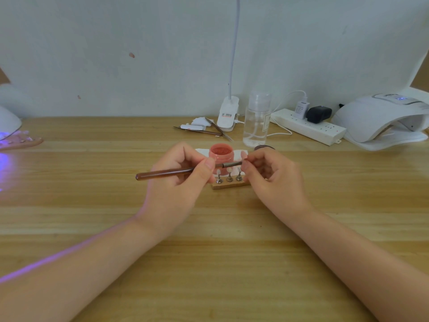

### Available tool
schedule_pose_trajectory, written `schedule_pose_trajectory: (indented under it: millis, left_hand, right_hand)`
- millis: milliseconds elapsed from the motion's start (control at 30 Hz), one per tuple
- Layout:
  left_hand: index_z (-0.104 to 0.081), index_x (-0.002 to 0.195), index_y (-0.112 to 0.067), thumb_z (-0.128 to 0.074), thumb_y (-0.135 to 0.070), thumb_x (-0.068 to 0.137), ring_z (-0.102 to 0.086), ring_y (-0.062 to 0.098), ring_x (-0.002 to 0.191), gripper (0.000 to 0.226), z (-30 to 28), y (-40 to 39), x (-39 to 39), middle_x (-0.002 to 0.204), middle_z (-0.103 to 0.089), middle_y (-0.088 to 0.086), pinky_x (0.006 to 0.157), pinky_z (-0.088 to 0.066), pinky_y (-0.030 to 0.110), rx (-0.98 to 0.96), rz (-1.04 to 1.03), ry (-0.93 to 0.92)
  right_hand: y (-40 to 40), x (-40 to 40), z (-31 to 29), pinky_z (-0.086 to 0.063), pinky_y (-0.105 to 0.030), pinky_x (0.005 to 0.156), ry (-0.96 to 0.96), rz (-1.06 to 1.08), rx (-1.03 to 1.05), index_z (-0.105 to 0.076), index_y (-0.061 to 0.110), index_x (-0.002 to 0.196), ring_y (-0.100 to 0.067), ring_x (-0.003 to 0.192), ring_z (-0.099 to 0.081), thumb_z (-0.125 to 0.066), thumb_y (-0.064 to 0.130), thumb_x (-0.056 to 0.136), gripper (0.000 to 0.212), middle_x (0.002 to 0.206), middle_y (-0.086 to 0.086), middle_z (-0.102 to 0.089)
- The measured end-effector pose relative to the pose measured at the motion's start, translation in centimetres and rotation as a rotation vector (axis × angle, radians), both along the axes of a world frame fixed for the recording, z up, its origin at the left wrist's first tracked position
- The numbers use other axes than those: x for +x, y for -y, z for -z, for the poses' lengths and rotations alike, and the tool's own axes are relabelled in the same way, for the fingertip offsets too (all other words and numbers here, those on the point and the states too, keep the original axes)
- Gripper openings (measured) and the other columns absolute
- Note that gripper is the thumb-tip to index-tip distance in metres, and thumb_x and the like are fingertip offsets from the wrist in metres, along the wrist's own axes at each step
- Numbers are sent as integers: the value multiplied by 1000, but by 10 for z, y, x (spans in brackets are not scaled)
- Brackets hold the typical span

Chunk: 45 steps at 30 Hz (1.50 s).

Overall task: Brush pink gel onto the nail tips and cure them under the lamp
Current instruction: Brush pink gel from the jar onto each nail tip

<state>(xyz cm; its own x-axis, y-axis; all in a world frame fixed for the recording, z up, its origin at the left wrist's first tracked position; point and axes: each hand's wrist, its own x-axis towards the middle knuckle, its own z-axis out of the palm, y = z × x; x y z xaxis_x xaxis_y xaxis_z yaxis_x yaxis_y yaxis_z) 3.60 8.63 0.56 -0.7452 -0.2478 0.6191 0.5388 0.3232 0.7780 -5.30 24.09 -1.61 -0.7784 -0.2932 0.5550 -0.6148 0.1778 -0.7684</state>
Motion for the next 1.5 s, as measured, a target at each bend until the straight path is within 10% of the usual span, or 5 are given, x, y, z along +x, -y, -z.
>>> schedule_pose_trajectory:
  millis: [167,433,667,1500]
  left_hand:
    - [-58,79,-20,-63,-31,84,-62,-1,65,13,0,0,1,70,-68,-14,62,-49,14,-8,-72,-20]
    - [-61,81,-17,-67,-1,83,-59,-13,66,17,4,-3,0,73,-65,-32,60,-41,2,-174,-79,-48]
    - [-57,73,-16,-63,-24,80,-58,13,63,12,2,0,4,74,-65,0,59,-45,15,-150,-72,-42]
    - [-58,79,-23,-64,-25,85,-60,1,65,9,3,1,0,71,-68,-12,60,-50,19,-16,-65,-18]
  right_hand:
    - [0,-1,1,-55,-36,66,-11,-1,-8,-67,7,88,-17,67,-65,-66,6,86,2,73,-3,-67]
    - [1,-1,1,-55,-33,64,-23,4,-12,-67,7,87,-15,65,-64,-67,7,86,1,70,-1,-67]
    - [0,-1,1,-55,-37,66,-9,13,-15,-66,7,87,-19,66,-65,-67,7,85,1,71,-3,-67]
    - [0,-1,1,-55,-34,65,-3,7,-9,-67,11,86,-16,67,-64,-67,8,86,3,72,0,-67]
